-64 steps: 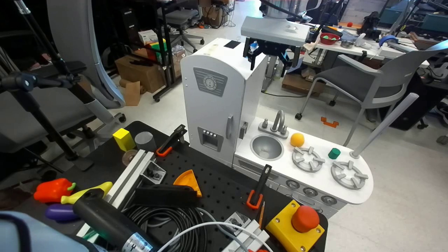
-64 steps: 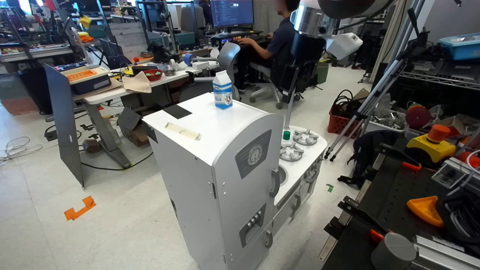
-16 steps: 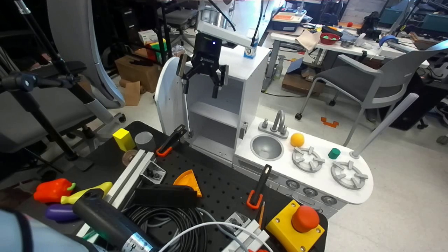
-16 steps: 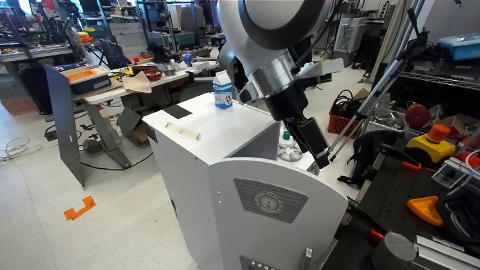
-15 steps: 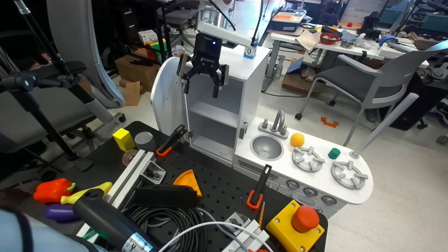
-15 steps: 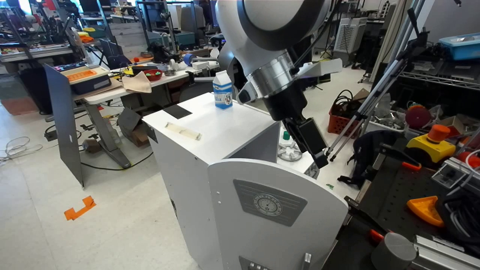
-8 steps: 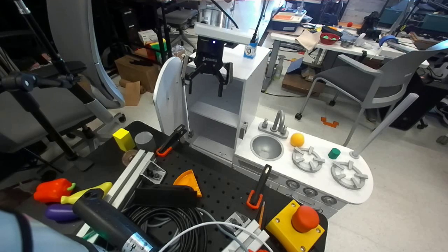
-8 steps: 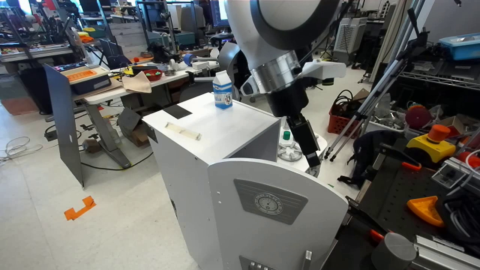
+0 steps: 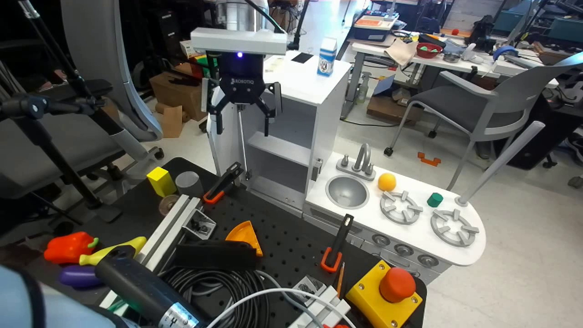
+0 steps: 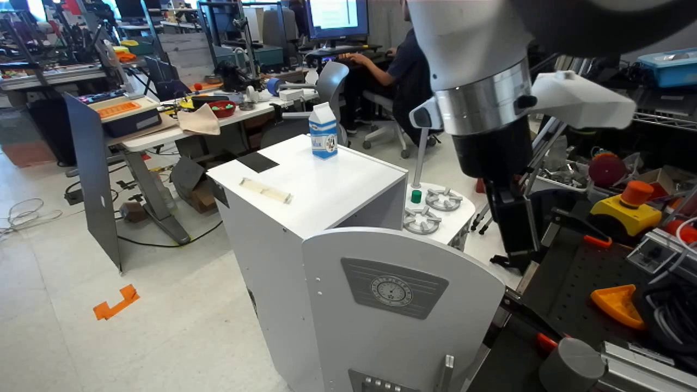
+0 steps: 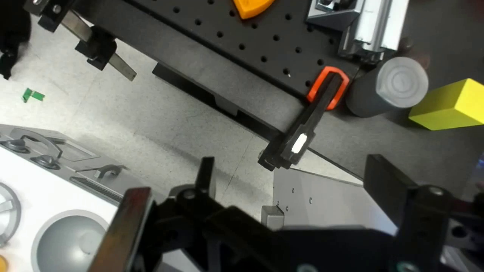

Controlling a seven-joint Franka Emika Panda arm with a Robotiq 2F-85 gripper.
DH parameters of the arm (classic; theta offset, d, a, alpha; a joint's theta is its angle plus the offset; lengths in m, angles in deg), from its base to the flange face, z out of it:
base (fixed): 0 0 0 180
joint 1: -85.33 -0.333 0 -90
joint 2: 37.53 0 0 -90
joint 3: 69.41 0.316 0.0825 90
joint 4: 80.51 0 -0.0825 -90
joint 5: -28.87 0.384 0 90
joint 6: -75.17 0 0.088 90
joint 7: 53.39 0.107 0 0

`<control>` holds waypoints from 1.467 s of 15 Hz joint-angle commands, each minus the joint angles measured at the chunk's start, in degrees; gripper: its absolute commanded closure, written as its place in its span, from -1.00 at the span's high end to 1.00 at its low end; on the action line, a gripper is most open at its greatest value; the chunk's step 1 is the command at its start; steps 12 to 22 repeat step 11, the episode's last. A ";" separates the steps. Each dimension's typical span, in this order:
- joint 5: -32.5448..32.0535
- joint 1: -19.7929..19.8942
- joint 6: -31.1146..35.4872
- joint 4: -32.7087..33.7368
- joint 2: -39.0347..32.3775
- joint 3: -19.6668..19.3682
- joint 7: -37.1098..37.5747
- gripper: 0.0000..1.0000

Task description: Open the cabinet door

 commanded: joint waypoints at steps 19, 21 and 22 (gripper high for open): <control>0.01 -2.15 9.40 -11.24 9.72 0.57 11.44 1.00; 0.01 -2.15 9.40 -11.24 9.72 0.57 11.44 1.00; 0.01 -2.15 9.40 -11.24 9.72 0.57 11.44 1.00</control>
